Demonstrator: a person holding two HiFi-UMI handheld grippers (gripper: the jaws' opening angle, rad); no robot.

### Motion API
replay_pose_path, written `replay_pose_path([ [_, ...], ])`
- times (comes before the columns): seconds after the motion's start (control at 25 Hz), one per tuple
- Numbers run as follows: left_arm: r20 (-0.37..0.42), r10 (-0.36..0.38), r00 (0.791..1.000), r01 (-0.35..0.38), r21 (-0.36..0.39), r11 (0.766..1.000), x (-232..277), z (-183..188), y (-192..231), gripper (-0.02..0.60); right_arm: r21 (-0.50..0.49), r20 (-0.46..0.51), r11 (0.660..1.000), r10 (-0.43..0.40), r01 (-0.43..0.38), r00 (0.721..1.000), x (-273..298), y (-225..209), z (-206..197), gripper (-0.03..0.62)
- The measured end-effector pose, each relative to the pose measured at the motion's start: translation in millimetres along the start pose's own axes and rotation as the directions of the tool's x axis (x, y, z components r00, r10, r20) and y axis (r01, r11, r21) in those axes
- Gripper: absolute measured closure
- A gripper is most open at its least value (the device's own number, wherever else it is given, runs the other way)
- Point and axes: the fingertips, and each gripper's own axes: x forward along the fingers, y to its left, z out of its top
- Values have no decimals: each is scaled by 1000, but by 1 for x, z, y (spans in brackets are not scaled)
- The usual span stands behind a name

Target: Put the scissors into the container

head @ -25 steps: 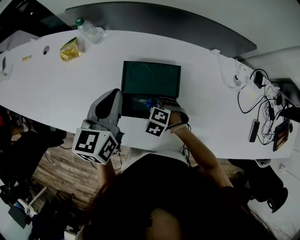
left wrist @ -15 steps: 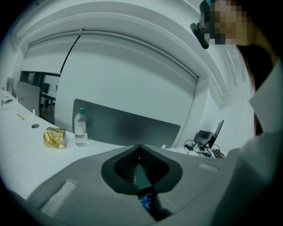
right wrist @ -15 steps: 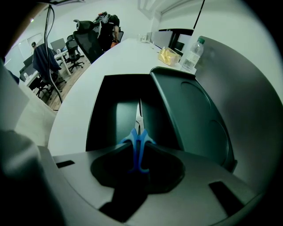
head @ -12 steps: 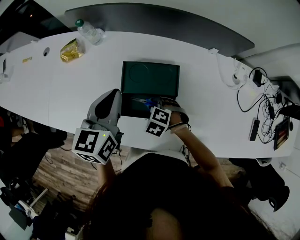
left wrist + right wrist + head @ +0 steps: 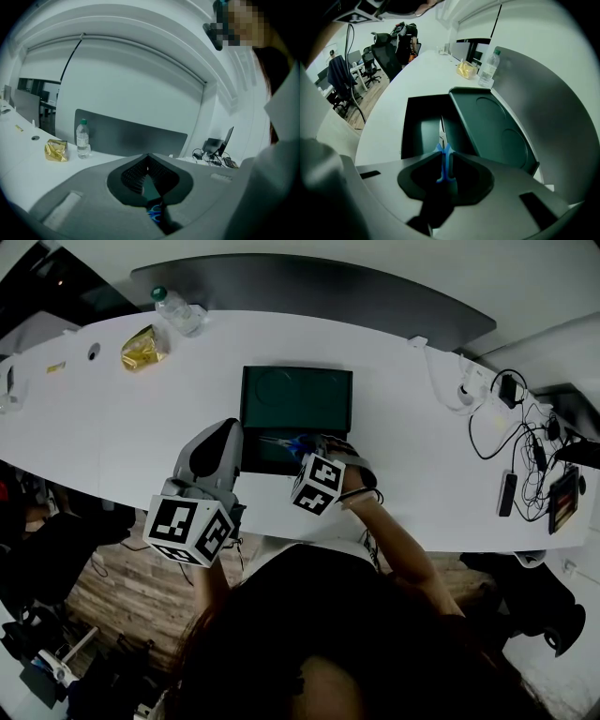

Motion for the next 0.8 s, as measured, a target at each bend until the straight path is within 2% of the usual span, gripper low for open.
replay_pose_path([
  [0.36,10,-9,1000,9,22,1000,-10,4,-5,569,124,100,991,-55,42,994,-25,-9,16,523],
  [0.8,31,-37,999,36,54,998,-28,12,-16,570,276,216,955,-167,104,962,-65,-25,35,545],
])
